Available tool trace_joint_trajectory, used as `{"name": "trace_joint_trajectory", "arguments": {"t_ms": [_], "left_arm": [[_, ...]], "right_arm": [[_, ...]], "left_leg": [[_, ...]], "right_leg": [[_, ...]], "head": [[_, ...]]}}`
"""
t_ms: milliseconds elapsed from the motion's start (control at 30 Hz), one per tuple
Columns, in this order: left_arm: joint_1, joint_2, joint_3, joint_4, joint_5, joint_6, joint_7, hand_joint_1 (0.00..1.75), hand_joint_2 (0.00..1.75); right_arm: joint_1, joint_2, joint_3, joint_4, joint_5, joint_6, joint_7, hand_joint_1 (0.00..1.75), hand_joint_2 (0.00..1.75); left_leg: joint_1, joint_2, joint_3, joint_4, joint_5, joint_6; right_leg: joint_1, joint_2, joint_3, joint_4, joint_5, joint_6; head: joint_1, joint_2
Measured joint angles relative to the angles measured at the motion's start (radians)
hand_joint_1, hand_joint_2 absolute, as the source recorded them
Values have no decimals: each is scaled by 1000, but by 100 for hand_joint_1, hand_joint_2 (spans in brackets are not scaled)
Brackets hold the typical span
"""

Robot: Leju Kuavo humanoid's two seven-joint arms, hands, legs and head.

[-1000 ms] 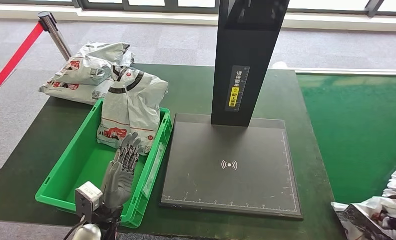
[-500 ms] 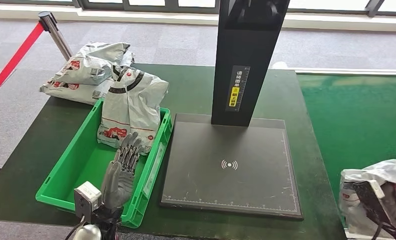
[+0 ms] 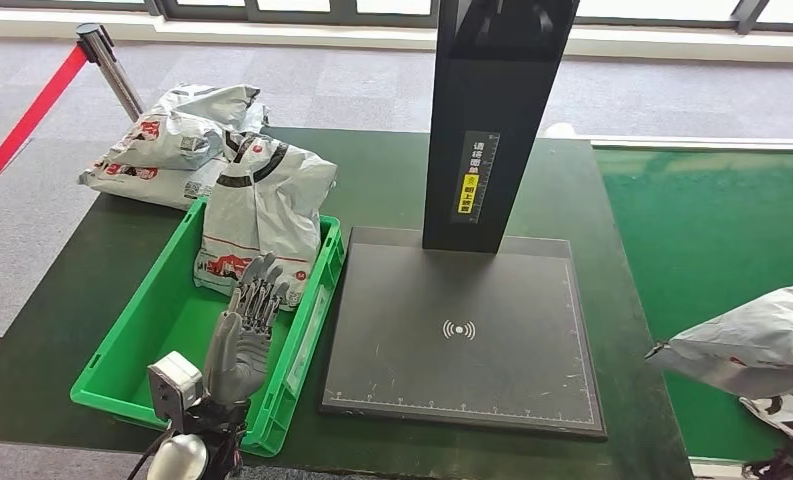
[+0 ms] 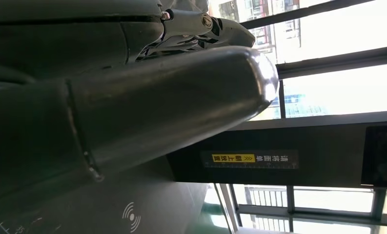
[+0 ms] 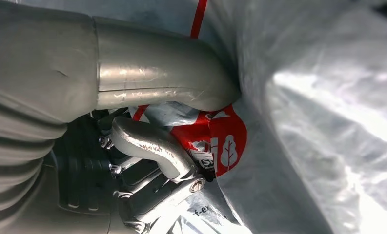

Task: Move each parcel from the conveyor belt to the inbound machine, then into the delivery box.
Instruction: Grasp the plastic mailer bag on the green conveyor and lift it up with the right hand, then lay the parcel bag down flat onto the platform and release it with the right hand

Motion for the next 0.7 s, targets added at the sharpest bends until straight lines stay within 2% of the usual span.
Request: {"name": "trace_joint_trajectory", "arguments": {"t_ms": [100, 200, 300, 400, 500, 700], "left_arm": [[-7, 0, 0, 11, 18, -1, -25, 0, 0], [-19, -1, -1, 25, 28, 0, -43, 0, 0], [-25, -2, -2, 34, 34, 10, -48, 0, 0], [-26, -3, -5, 31, 31, 24, -43, 0, 0], [-17, -3, -6, 22, 26, 28, -38, 0, 0], [3, -1, -6, 13, 25, 29, -38, 0, 0]], "right_arm": [[-8, 0, 56, -28, -90, 24, -87, 175, 175], [-29, -1, 136, -52, -112, 52, -118, 175, 175], [-98, -3, 231, -44, -112, 120, -71, 175, 175], [-206, -4, 391, 61, -113, 223, 14, 175, 175], [-239, -4, 519, 175, -127, 236, 24, 175, 175], [-240, -9, 592, 243, -160, 234, 30, 175, 175]], "left_leg": [[0, 1, 0, 0, 0, 0], [0, 2, -2, 0, 0, 0], [0, 4, -8, -1, 0, -1], [1, 11, -1, -1, 1, -2], [2, 3, 1, 0, 4, -3], [2, -4, -2, 0, 5, -5]], "right_leg": [[0, 1, 0, 0, 0, 0], [0, 2, 0, 1, 0, -1], [0, 3, 0, 2, 1, -1], [1, 9, -1, 2, 3, -4], [2, 3, -1, 2, 4, -4], [3, -4, -3, 2, 3, -6]], "head": [[0, 0], [0, 0], [0, 0], [0, 0], [0, 0], [0, 0]]}}
